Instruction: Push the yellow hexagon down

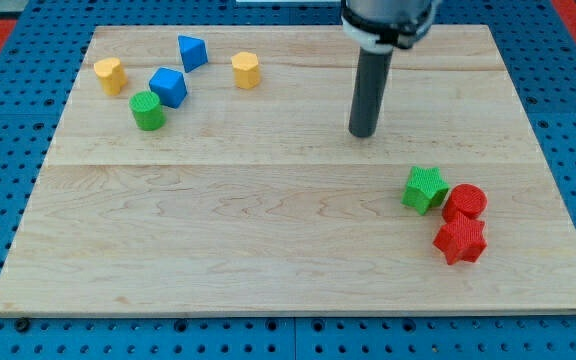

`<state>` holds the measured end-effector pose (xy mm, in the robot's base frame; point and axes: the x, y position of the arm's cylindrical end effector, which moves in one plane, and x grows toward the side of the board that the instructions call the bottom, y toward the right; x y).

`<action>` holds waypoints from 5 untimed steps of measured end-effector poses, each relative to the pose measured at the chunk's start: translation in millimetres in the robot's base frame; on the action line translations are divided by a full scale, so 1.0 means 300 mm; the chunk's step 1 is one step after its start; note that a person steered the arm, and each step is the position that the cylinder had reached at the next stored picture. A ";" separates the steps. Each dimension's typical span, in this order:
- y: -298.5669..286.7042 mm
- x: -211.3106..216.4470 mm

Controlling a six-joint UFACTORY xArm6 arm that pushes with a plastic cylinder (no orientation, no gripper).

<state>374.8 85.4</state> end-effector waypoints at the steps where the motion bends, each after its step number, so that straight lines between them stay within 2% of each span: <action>1: 0.022 -0.026; 2: 0.022 -0.027; 3: 0.026 -0.259; 4: -0.076 -0.476; 5: -0.348 -0.439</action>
<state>243.2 -19.0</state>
